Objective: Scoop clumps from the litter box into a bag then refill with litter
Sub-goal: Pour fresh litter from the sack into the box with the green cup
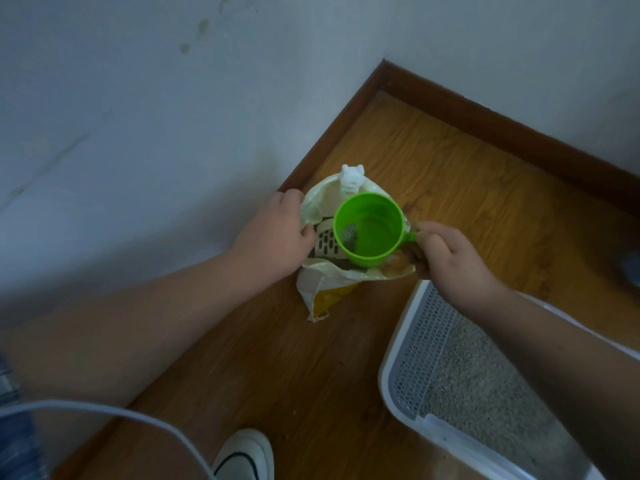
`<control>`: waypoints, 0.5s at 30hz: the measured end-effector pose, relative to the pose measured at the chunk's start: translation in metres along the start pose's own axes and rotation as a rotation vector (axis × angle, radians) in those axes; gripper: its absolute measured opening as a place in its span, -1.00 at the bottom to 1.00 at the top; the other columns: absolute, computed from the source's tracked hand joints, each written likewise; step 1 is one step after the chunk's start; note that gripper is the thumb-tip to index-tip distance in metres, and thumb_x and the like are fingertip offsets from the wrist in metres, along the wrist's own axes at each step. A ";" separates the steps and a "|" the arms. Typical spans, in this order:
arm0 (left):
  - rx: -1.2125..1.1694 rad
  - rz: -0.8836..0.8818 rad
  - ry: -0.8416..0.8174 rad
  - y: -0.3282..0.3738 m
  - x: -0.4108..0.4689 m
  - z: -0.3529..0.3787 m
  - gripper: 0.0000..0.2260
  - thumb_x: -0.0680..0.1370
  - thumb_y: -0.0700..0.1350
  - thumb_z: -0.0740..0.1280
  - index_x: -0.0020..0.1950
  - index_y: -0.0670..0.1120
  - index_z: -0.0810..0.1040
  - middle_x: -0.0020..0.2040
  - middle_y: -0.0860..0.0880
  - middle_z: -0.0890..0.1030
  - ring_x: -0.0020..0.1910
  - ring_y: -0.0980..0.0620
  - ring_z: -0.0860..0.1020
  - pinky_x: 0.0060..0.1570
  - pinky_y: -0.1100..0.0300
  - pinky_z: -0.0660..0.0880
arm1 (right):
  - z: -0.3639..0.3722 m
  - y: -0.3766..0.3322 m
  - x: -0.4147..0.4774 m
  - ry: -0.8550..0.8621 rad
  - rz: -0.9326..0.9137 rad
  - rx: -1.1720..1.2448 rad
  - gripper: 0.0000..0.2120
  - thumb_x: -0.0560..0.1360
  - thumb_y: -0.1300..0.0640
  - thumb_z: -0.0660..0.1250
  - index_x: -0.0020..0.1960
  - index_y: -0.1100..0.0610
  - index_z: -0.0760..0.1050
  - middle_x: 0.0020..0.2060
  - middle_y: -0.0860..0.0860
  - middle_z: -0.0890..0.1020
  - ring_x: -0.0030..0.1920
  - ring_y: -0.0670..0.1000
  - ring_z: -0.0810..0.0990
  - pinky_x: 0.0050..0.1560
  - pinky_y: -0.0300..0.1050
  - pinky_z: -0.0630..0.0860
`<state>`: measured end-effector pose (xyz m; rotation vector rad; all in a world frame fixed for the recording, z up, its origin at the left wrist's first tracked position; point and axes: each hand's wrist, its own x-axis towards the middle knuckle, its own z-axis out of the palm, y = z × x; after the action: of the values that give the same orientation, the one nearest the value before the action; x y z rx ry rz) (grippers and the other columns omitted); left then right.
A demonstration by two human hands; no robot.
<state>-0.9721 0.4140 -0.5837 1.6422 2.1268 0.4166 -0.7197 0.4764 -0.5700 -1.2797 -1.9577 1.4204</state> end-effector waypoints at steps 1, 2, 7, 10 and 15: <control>0.040 0.035 0.036 0.006 -0.002 -0.002 -0.68 0.54 -0.07 0.28 0.28 -0.07 0.42 0.13 -0.09 0.50 0.08 -0.08 0.50 -0.01 0.00 0.50 | -0.003 0.000 -0.004 0.002 -0.003 0.034 -0.71 0.52 0.11 0.08 -0.36 0.11 0.34 -0.44 -0.01 0.38 -0.39 -0.05 0.36 -0.33 -0.07 0.28; 0.073 0.074 0.074 0.014 -0.004 -0.005 -0.65 0.53 -0.10 0.28 0.31 -0.10 0.41 0.18 -0.13 0.49 0.13 -0.10 0.48 0.05 -0.01 0.48 | -0.007 -0.001 -0.009 0.006 0.002 0.071 -0.71 0.52 0.11 0.08 -0.37 0.08 0.34 -0.43 0.03 0.37 -0.39 -0.03 0.35 -0.33 -0.06 0.26; 0.150 0.324 0.109 0.056 -0.012 -0.007 -0.59 0.52 -0.13 0.23 0.37 -0.16 0.42 0.25 -0.13 0.49 0.25 -0.11 0.43 0.24 0.01 0.43 | -0.039 0.000 -0.043 0.088 0.072 0.251 -0.73 0.50 0.10 0.05 -0.35 0.09 0.30 -0.44 -0.04 0.37 -0.40 -0.04 0.30 -0.40 -0.14 0.25; 0.158 0.463 0.061 0.090 -0.017 0.010 -0.58 0.49 -0.11 0.21 0.35 -0.16 0.45 0.26 -0.11 0.50 0.29 -0.10 0.42 0.33 0.01 0.37 | -0.067 0.010 -0.075 0.186 0.094 0.275 -0.75 0.50 0.10 0.05 -0.32 0.18 0.23 -0.44 0.04 0.33 -0.40 0.04 0.24 -0.42 -0.15 0.21; 0.142 0.650 -0.067 0.145 -0.023 0.054 -0.54 0.50 -0.14 0.23 0.41 -0.14 0.39 0.34 -0.09 0.44 0.38 -0.07 0.36 0.38 -0.01 0.36 | -0.122 0.051 -0.140 0.388 0.195 -0.013 -0.61 0.53 -0.09 0.13 -0.37 0.11 0.38 -0.49 -0.03 0.39 -0.44 -0.06 0.33 -0.41 -0.13 0.27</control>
<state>-0.8187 0.4279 -0.5578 2.3800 1.5587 0.3938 -0.5365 0.4253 -0.5411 -1.6474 -1.6217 1.1352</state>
